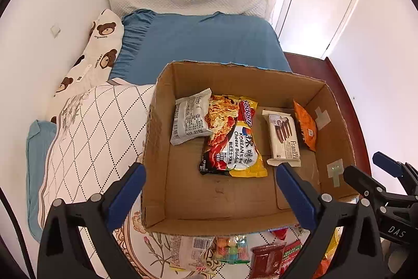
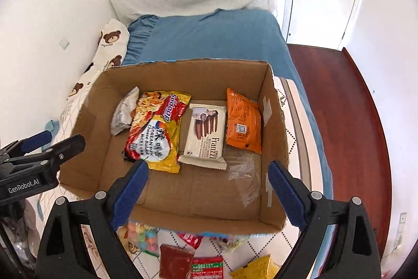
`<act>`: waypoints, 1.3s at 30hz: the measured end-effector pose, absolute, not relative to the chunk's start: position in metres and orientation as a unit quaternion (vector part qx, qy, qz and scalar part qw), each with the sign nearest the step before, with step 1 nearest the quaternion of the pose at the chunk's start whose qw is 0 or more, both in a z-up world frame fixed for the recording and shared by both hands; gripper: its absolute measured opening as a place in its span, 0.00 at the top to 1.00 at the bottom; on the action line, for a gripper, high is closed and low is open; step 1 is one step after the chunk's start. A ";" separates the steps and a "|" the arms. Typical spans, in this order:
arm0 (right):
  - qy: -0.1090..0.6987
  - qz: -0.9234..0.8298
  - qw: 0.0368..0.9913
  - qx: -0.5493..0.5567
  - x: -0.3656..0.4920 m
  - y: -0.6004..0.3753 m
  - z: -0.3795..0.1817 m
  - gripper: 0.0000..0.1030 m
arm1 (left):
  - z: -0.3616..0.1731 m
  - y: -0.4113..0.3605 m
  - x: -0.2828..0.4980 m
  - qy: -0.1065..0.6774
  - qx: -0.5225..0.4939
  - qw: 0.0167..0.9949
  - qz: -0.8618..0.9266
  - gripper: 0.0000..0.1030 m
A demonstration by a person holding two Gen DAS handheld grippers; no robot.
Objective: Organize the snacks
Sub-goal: 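Release both packets into the box and pull both tools back, then grasp the yellow bread packet with the left tool while the right tool grasps the red sauce packet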
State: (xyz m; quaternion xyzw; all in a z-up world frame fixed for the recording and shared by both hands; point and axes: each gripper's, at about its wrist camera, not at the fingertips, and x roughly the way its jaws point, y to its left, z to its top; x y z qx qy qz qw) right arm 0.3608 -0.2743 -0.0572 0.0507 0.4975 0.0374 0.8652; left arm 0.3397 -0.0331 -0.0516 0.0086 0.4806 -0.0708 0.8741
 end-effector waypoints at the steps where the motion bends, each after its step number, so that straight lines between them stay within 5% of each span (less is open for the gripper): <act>1: 0.492 0.037 0.868 0.047 0.355 -0.273 -0.053 0.08 | -0.049 -0.033 0.333 0.477 0.010 0.876 -0.071 0.01; 20: 0.457 0.060 0.884 0.073 0.265 -0.266 -0.020 0.08 | -0.014 -0.023 0.241 0.423 0.015 0.902 -0.080 0.01; 26: 0.541 0.076 0.831 0.099 0.241 -0.264 -0.085 0.08 | -0.051 -0.003 0.216 0.457 0.025 0.887 -0.064 0.01; 35: 0.640 0.049 0.753 0.145 0.206 -0.269 -0.213 0.08 | -0.180 0.050 0.201 0.596 0.032 0.802 -0.006 0.01; 39: 0.657 0.036 0.739 0.147 0.203 -0.267 -0.246 0.08 | -0.201 0.065 0.206 0.624 -0.031 0.781 -0.004 0.01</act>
